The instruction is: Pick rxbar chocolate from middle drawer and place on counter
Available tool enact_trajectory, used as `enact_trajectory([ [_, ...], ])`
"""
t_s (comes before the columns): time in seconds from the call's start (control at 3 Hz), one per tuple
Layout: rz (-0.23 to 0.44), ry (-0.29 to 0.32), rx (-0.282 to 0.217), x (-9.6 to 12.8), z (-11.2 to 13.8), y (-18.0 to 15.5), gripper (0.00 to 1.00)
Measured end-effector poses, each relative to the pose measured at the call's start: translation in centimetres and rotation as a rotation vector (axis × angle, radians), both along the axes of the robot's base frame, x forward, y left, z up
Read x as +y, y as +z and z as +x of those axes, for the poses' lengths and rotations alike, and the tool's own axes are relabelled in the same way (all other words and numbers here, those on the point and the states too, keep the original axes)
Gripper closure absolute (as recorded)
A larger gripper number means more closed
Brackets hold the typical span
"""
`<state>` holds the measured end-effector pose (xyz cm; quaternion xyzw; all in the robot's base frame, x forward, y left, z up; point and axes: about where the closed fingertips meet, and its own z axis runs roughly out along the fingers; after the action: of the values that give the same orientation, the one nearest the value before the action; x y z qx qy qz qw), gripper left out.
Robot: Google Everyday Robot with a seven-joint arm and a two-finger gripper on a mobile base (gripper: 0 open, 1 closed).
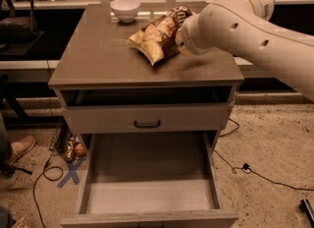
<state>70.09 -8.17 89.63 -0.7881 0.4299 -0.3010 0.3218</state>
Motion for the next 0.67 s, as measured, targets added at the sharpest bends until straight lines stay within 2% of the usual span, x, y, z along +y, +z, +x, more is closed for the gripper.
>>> enact_trajectory([
  [0.67, -0.019, -0.009, 0.028, -0.39, 0.50, -0.79, 0.39],
])
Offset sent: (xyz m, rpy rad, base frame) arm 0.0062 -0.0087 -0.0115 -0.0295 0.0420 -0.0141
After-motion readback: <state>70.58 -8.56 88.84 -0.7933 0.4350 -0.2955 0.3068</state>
